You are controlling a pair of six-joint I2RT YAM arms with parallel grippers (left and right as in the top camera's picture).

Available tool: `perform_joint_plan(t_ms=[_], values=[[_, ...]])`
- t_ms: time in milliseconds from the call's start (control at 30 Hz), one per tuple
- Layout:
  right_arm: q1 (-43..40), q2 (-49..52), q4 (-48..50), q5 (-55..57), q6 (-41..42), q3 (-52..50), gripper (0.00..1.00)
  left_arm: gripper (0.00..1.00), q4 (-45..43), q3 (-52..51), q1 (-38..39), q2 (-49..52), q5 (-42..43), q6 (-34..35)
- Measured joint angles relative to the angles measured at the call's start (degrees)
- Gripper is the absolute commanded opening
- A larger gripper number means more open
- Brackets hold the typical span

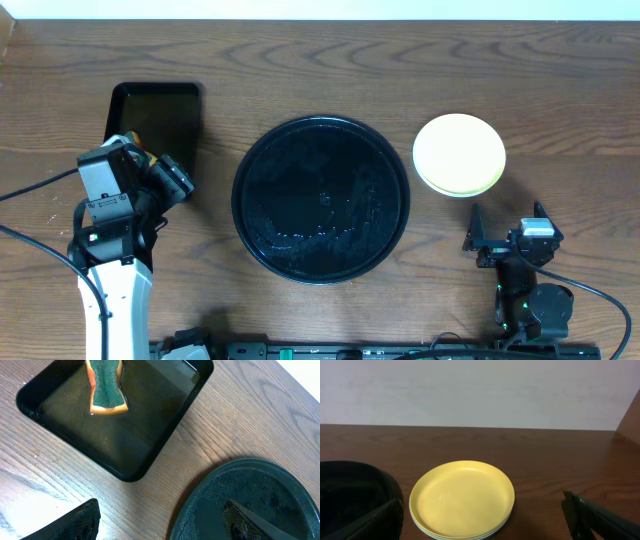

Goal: Clean dirty plates on tray and stack at the side

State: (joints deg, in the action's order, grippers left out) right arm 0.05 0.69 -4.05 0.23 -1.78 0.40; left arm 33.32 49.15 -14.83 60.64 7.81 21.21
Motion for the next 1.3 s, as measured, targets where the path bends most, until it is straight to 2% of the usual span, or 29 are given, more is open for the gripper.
perform_joint_plan(t_ms=[300, 500, 633, 833, 1033, 1300], values=[[0.0, 0.0, 0.0, 0.0, 0.0, 0.0, 0.99, 0.79, 7.61, 0.04, 0.0, 0.0, -0.24, 0.0], [0.0, 0.0, 0.02, 0.0, -0.02, 0.0, 0.99, 0.79, 7.87, -1.97, 1.55, -1.4, -0.26, -2.25], [0.0, 0.0, 0.02, 0.0, -0.02, 0.0, 0.99, 0.79, 3.23, -8.28, 3.63, -3.91, -0.37, -8.48], [0.0, 0.0, 0.0, 0.0, -0.11, 0.0, 0.99, 0.79, -9.66, -20.83, 6.03, -8.35, -0.2, -16.7], [0.0, 0.0, 0.02, 0.0, -0.17, 0.0, 0.99, 0.79, -24.24, -31.23, 6.38, -15.34, 1.9, -18.86], [0.0, -0.02, 0.0, 0.0, -0.17, 0.0, 0.99, 0.79, -31.06, -42.07, 6.38, -26.03, 2.82, -19.8]])
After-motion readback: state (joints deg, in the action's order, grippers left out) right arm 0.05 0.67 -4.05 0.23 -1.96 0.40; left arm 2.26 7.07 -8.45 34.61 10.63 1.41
